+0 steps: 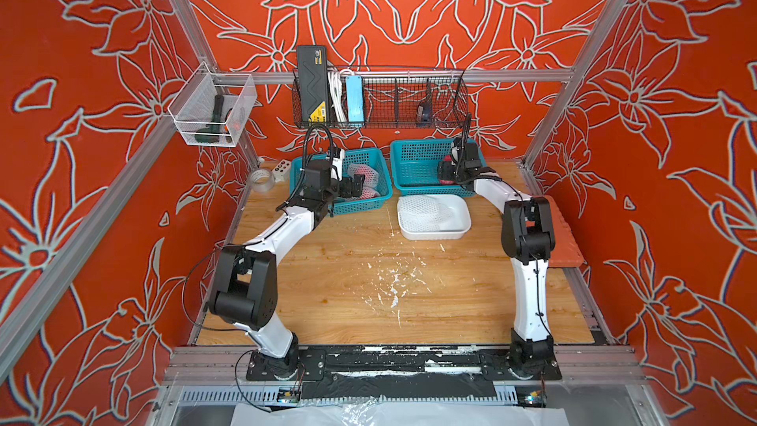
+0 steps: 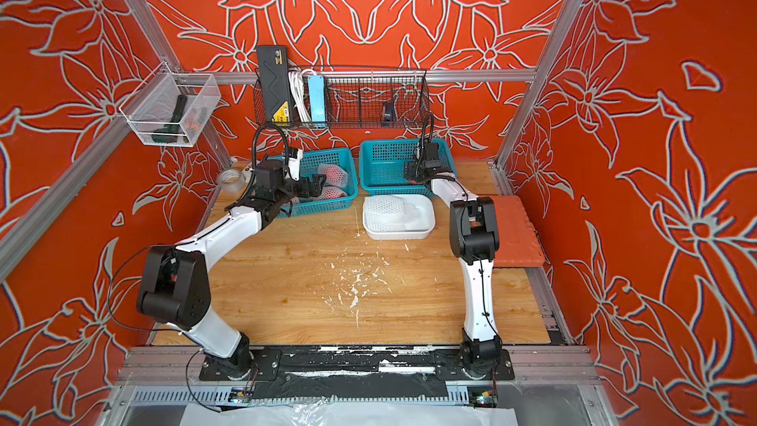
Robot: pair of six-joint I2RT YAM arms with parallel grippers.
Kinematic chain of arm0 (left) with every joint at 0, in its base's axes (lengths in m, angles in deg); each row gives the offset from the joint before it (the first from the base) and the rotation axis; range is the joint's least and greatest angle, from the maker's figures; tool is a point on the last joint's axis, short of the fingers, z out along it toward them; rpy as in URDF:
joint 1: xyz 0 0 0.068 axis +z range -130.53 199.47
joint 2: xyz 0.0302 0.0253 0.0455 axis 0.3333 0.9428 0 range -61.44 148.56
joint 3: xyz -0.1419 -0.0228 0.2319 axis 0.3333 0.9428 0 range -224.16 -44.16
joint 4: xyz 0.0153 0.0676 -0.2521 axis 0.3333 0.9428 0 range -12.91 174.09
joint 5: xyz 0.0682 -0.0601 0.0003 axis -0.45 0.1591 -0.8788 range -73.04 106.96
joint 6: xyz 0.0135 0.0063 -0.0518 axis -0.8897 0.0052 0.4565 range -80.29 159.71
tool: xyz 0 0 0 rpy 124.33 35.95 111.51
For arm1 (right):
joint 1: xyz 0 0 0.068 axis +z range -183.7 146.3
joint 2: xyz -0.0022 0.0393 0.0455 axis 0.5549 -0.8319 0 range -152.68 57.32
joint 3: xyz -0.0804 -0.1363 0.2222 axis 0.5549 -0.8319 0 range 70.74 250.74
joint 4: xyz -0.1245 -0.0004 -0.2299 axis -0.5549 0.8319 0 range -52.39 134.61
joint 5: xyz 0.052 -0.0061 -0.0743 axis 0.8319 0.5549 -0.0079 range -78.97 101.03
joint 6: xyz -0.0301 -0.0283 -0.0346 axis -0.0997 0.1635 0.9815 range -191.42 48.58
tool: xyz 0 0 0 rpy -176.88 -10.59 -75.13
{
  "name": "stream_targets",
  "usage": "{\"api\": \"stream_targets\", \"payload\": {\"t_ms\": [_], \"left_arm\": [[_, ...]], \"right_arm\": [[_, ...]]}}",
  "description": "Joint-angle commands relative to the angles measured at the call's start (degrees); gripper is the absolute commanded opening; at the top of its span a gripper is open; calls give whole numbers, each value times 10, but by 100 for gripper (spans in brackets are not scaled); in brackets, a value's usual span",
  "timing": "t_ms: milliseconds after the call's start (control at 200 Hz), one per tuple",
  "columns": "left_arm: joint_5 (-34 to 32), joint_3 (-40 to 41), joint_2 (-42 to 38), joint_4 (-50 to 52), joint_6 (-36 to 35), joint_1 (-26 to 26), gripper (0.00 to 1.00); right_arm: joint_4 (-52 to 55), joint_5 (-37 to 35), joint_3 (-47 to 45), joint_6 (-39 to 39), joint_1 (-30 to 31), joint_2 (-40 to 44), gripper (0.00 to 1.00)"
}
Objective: Remove foam nets from apples
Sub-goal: Place the apple in the basket.
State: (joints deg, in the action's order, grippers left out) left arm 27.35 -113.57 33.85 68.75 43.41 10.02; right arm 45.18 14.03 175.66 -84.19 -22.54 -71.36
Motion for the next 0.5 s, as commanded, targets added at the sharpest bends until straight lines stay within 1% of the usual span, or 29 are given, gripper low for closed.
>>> {"api": "stream_targets", "payload": {"t_ms": [0, 65, 130, 215, 275, 385, 495], "left_arm": [[19, -37, 25, 52, -20, 12, 98], [26, -59, 38, 64, -20, 16, 98], [35, -85, 53, 82, -33, 17, 98], [36, -137, 81, 140, -37, 17, 98], [50, -161, 99, 162, -47, 18, 98], [52, -196, 129, 183, -47, 19, 98], [67, -245, 171, 205, -36, 20, 98]], "right_arm": [[-20, 24, -12, -3, -2, 72, 85], [-12, 49, -15, 0, -2, 96, 85], [-28, 62, -41, -4, -2, 130, 85], [-48, 73, -79, -14, -1, 181, 85], [-68, 77, -115, -21, 0, 216, 85], [-106, 86, -188, -28, 1, 288, 85], [-136, 103, -253, -43, 6, 356, 84]]}}
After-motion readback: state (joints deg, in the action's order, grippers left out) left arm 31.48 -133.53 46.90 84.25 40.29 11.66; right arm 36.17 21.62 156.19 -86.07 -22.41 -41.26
